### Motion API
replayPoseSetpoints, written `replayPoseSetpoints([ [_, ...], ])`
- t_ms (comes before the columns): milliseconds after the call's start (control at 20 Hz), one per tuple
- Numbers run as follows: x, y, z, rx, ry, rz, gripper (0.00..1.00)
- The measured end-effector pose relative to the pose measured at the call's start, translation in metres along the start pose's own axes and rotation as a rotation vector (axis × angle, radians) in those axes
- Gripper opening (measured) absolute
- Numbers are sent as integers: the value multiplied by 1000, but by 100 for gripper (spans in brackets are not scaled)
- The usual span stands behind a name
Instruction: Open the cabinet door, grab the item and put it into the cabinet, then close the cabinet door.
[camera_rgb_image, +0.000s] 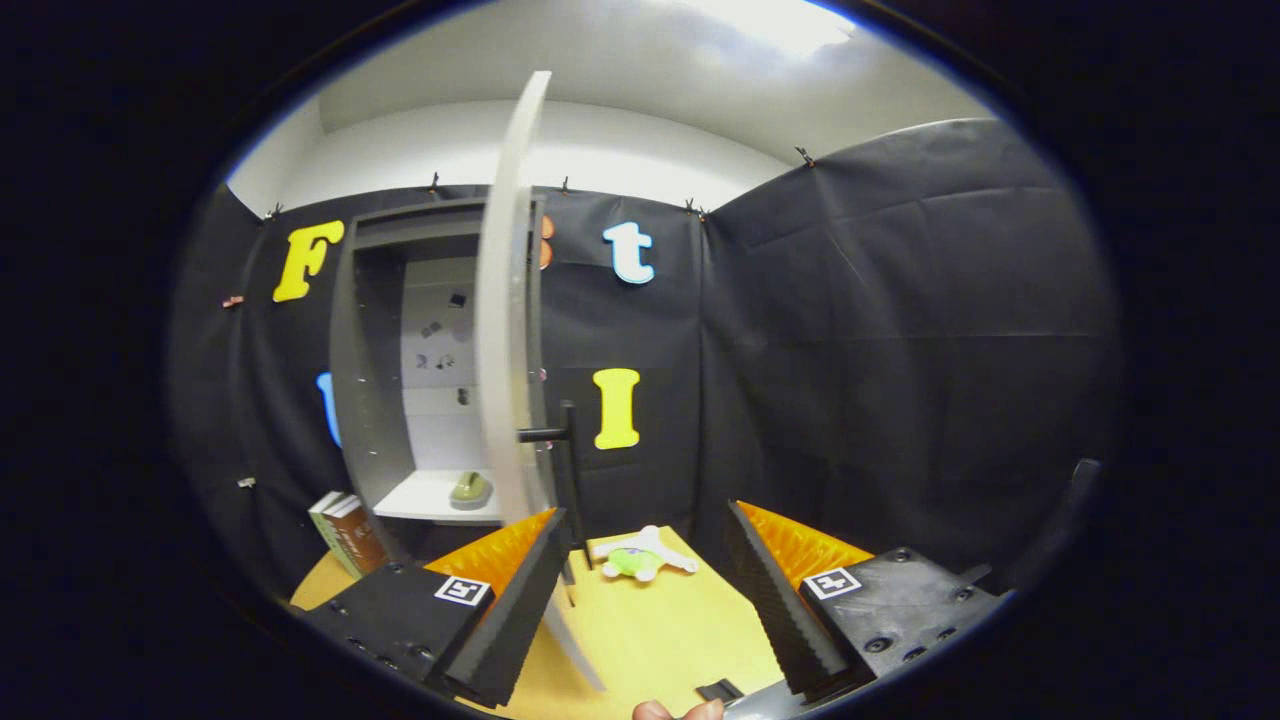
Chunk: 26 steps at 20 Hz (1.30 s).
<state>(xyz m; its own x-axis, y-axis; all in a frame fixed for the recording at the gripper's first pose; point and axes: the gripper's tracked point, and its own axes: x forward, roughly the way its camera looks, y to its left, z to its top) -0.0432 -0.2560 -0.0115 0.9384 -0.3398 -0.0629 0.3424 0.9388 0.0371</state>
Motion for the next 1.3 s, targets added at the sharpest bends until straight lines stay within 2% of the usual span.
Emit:
replayPoseSetpoints([
  [300,57,-4,-24,4,59,-22,98],
  [650,50,15,-26,13,68,2,96],
  [1300,27,115,-35,29,104,157,97],
])
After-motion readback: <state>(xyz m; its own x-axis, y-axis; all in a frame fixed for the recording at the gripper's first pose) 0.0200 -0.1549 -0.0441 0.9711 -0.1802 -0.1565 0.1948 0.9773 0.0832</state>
